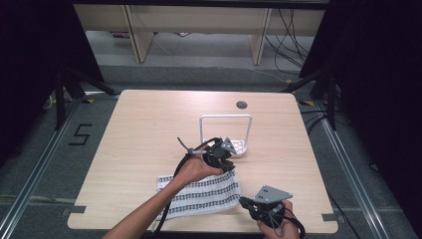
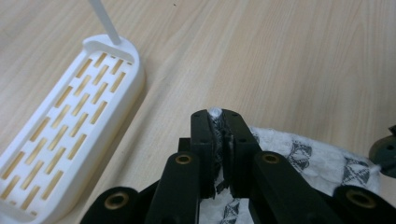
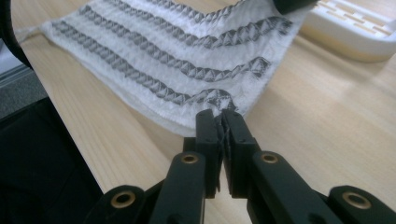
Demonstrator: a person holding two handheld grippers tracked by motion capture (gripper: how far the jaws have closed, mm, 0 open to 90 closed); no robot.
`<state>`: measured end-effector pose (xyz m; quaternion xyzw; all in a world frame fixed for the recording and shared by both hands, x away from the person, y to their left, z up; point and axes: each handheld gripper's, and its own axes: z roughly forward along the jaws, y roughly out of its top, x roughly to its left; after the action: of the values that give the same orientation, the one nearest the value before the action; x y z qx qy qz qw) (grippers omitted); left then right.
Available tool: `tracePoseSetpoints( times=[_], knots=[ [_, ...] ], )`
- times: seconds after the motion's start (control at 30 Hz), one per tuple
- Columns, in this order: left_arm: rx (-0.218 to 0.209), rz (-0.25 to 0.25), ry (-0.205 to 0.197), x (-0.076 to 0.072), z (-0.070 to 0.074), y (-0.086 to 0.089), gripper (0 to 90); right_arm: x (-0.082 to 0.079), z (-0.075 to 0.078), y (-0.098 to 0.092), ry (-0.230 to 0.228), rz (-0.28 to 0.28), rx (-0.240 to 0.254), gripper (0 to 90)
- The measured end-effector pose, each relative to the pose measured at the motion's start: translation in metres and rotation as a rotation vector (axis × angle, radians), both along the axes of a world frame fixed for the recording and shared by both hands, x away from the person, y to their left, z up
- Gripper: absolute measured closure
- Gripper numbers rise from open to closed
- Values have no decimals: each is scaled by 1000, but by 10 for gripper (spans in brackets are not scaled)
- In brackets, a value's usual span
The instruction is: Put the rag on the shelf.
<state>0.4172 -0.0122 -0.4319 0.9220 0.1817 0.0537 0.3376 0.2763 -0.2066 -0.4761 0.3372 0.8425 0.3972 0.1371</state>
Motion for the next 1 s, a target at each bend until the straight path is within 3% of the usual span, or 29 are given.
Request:
tracePoseSetpoints(
  times=[0.03,0.23,0.37,0.4,0.43,0.47,0.6,0.63,0.77,0.8,0.83,0.87,0.93,1.0],
  knots=[
    [-30,25,3,-2,3,1,836,1,3,-1,-6,0,1,870],
    [-40,28,-39,-2,28,17,835,7,23,-4,-74,7,8,874],
    [-92,85,-73,-3,51,32,835,17,50,-5,-119,5,41,877],
    [-92,85,-73,-3,51,32,836,17,50,-5,-119,5,41,877],
    [-103,92,-83,-3,60,40,836,23,61,-6,-155,17,41,877],
    [-103,92,-83,-3,60,40,835,24,65,-5,-139,10,55,877],
    [-172,149,-73,-3,80,58,836,34,87,-5,-168,-3,86,878],
    [-191,164,-65,-3,83,61,836,40,92,-6,-189,7,87,879],
    [-240,202,-68,-5,98,70,836,56,114,-7,-203,9,84,879],
    [-257,217,-69,-6,103,72,835,57,118,-6,-184,-6,95,879],
    [-264,223,-69,-7,107,74,835,62,123,-7,-208,4,93,880],
    [-268,226,-75,-7,112,77,834,64,129,-7,-198,-6,101,880],
    [-309,247,-74,-7,120,79,834,72,140,-8,-227,0,103,880],
    [-316,250,-76,-7,123,80,834,79,151,-9,-235,-9,107,881]
  ],
)
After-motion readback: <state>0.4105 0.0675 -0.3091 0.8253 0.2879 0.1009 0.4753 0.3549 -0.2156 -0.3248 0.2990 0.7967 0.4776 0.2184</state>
